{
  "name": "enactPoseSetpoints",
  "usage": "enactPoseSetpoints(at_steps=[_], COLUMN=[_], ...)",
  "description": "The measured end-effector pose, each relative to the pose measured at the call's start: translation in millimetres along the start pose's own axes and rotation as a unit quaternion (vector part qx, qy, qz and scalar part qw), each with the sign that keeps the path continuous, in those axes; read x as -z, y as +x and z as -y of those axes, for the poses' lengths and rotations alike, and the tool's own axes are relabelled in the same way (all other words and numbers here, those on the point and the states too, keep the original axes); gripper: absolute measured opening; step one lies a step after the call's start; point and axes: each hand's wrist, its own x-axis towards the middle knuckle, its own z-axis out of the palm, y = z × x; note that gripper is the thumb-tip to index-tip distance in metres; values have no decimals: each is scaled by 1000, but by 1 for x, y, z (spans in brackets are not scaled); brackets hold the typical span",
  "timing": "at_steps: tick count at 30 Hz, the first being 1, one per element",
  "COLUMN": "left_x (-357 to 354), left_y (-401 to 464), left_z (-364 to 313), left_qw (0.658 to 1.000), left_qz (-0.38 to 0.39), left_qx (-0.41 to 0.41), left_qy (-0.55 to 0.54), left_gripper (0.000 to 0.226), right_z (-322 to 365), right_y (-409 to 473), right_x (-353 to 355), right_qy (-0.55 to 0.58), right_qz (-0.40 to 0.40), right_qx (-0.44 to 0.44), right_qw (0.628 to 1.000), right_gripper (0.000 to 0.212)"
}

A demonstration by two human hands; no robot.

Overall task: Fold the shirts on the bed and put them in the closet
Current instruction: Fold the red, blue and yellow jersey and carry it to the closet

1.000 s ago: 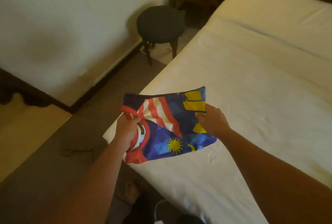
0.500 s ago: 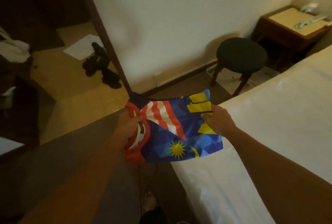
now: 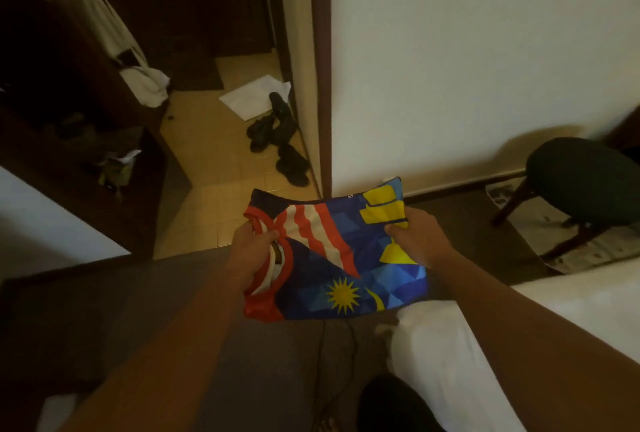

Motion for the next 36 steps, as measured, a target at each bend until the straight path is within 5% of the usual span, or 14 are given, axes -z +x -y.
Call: enactPoseSetpoints(at_steps=[15,20,25,36], left_x=[28,25,27,88], left_y=[144,200,229,341], left_z=[-90,-128,-150,-193], left_qw=[996,987,981,971], left_qz=[-79,-128,-150,-183], left_qx=[10,22,13,24], left_qy=[-48,-93,-125,-154], left_gripper=[21,14,16,19], right_z=[89,111,152,238], right_y=[212,304,357,470], right_x=[-21,-23,-29,-93], right_qy=[-61,-51,-92,-95], right_qz=[53,97,108,142], right_qx=[71,104,139,188], right_qw=[994,989,980,967], right_gripper=[18,40,19,19])
